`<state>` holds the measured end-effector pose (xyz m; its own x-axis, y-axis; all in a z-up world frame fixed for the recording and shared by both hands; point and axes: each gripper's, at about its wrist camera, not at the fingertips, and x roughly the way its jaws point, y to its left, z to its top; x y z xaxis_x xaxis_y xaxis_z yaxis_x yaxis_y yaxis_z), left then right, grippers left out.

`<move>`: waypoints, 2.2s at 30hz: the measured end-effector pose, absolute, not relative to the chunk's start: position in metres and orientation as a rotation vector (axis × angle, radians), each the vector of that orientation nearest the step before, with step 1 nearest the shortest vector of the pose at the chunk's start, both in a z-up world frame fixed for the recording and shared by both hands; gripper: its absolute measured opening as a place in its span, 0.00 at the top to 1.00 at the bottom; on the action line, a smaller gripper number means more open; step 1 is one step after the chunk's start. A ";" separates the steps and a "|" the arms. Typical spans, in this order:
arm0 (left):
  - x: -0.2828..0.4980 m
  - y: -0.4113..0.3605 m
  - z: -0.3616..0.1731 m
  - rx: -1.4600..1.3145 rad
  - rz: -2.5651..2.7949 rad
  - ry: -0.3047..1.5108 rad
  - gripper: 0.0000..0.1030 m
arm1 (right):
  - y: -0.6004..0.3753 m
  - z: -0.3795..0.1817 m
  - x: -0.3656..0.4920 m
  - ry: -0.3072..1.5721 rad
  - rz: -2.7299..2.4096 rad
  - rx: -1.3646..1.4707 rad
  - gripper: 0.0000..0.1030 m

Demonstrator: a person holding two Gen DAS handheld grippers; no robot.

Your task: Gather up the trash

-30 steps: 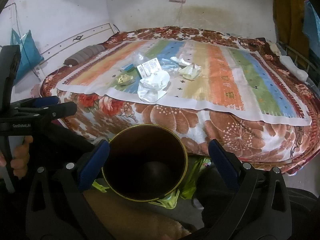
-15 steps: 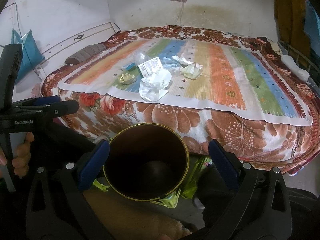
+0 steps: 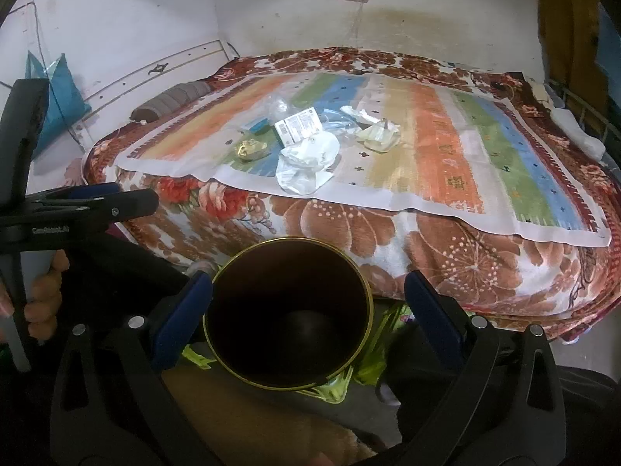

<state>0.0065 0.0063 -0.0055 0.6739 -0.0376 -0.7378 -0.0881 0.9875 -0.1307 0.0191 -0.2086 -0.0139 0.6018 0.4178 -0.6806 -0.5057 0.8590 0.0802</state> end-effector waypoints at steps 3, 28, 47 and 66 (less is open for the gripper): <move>0.008 0.004 -0.005 -0.156 0.025 0.835 0.05 | -0.209 -0.014 0.019 0.754 0.535 -0.126 0.08; 0.037 0.014 0.008 -0.110 0.058 0.817 0.05 | -0.195 -0.012 0.055 0.781 0.522 -0.118 0.08; 0.101 0.063 0.029 -0.174 0.136 0.828 0.06 | -0.173 0.005 0.108 0.791 0.551 -0.087 0.09; 0.177 0.097 0.017 -0.145 0.157 0.935 0.06 | -0.141 0.004 0.161 0.816 0.562 -0.124 0.09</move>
